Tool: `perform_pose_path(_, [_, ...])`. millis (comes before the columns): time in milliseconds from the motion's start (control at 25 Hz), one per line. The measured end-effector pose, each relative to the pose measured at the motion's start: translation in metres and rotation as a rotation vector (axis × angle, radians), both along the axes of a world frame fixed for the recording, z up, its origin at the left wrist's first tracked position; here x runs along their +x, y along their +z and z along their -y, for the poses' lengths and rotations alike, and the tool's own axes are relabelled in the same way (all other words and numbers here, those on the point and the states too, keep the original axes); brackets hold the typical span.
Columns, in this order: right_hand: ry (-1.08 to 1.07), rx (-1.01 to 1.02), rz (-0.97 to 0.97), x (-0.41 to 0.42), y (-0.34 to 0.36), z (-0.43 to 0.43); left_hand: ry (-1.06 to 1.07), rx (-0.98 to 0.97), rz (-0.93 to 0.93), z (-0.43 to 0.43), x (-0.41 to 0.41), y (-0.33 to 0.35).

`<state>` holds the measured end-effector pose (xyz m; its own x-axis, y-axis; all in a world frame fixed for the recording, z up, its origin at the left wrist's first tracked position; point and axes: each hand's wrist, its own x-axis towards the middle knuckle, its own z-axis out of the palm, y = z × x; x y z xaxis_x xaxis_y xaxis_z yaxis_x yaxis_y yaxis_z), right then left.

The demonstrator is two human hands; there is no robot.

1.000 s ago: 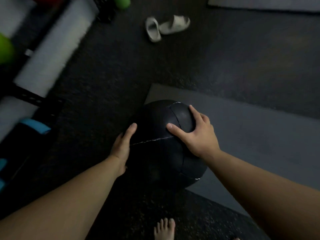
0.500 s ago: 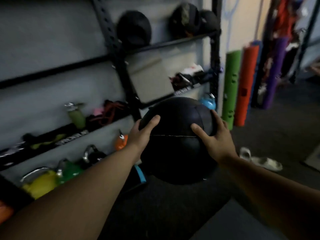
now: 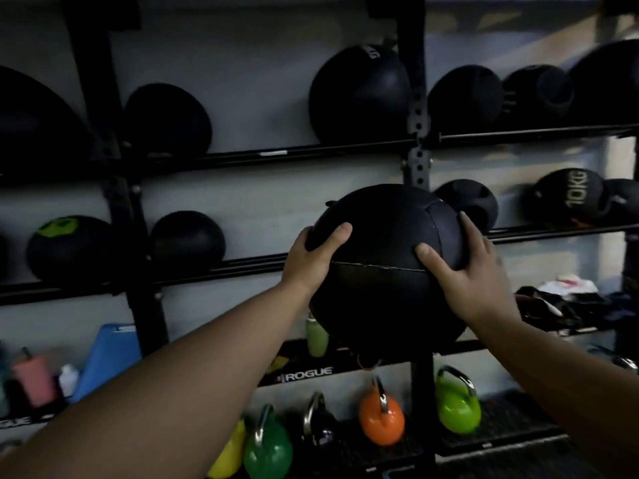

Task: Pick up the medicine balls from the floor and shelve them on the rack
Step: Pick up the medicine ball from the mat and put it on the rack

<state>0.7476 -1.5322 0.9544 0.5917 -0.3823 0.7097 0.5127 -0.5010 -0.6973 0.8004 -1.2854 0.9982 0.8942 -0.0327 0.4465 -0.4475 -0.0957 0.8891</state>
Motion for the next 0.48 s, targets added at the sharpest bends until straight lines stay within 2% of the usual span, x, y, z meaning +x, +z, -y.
perform_pose_path(240, [0.197, 0.009, 0.009, 0.115, 0.029, -0.082, 0.161, 0.004, 0.061, -0.085, 0.073, 0.028])
perform_pose_path(480, [0.362, -0.001, 0.135, 0.261, 0.062, -0.119, 0.296, -0.015, 0.164, -0.117, 0.176, 0.058])
